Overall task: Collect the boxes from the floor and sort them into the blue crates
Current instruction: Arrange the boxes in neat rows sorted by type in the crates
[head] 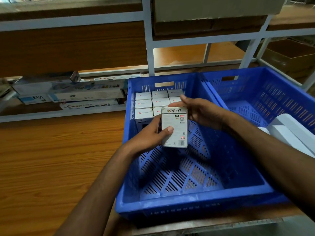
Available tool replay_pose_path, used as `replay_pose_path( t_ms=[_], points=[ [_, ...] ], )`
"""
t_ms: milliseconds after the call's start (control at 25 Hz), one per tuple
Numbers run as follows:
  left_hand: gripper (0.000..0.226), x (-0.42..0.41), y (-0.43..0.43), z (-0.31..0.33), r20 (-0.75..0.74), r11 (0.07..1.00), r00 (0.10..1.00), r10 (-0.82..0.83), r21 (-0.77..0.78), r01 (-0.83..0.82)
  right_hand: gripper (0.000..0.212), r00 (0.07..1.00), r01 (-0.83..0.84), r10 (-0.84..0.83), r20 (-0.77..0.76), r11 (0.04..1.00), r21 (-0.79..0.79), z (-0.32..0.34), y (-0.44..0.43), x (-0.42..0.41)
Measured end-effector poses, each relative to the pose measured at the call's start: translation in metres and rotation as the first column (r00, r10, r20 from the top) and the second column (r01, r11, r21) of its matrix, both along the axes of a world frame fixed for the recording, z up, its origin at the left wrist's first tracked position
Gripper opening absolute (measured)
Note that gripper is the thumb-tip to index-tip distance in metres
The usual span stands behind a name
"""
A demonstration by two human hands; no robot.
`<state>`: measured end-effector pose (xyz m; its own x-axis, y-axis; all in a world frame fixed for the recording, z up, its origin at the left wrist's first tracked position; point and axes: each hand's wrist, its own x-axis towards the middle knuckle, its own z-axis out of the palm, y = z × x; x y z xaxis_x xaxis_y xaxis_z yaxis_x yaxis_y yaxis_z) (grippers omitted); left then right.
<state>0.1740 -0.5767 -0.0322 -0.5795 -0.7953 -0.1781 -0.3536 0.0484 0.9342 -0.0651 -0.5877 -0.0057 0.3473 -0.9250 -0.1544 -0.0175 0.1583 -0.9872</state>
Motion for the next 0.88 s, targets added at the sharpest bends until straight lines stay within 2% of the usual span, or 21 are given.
replay_pose_path(
  t_ms=[120, 200, 280, 360, 480, 560, 640, 760, 880],
  points=[
    [0.046, 0.0, -0.001, 0.003, -0.075, 0.997, 0.994, 0.079, 0.0, -0.08, 0.046, 0.969, -0.04, 0.039, 0.243, 0.999, -0.002, 0.003, -0.001, -0.006],
    [0.048, -0.001, -0.002, 0.006, -0.166, 0.99, 0.976, 0.139, 0.037, -0.135, 0.049, 0.951, -0.038, 0.051, 0.305, 0.998, -0.049, 0.005, -0.001, -0.006],
    [0.059, -0.001, -0.005, 0.007, -0.227, 0.981, 0.954, 0.195, 0.039, -0.192, 0.061, 0.975, -0.026, 0.052, 0.215, 0.992, -0.121, 0.008, 0.002, 0.002],
    [0.067, 0.0, -0.007, 0.011, -0.264, 0.969, 0.934, 0.241, 0.005, -0.249, 0.066, 1.0, -0.002, 0.006, 0.016, 0.972, -0.235, 0.009, 0.003, 0.009],
    [0.066, 0.002, -0.008, 0.019, -0.347, 0.939, 0.883, 0.317, -0.017, -0.344, 0.087, 0.966, 0.031, -0.114, -0.233, 0.942, -0.334, 0.008, 0.002, 0.012],
    [0.063, 0.002, -0.006, 0.023, -0.396, 0.93, 0.856, 0.331, -0.018, -0.368, 0.109, 0.958, 0.042, -0.131, -0.254, 0.944, -0.327, 0.003, 0.0, 0.012],
    [0.061, 0.0, -0.004, 0.022, -0.372, 0.932, 0.868, 0.329, -0.021, -0.362, 0.125, 0.969, 0.031, -0.102, -0.227, 0.954, -0.297, -0.001, -0.002, 0.011],
    [0.068, 0.0, -0.005, 0.018, -0.264, 0.939, 0.915, 0.306, -0.074, -0.336, 0.13, 0.972, 0.019, -0.091, -0.217, 0.949, -0.316, 0.002, -0.002, 0.009],
    [0.089, 0.001, -0.003, 0.014, -0.203, 0.984, 0.967, 0.154, -0.052, -0.168, 0.13, 0.964, 0.029, -0.122, -0.237, 0.932, -0.36, 0.005, 0.0, 0.002]
  ],
)
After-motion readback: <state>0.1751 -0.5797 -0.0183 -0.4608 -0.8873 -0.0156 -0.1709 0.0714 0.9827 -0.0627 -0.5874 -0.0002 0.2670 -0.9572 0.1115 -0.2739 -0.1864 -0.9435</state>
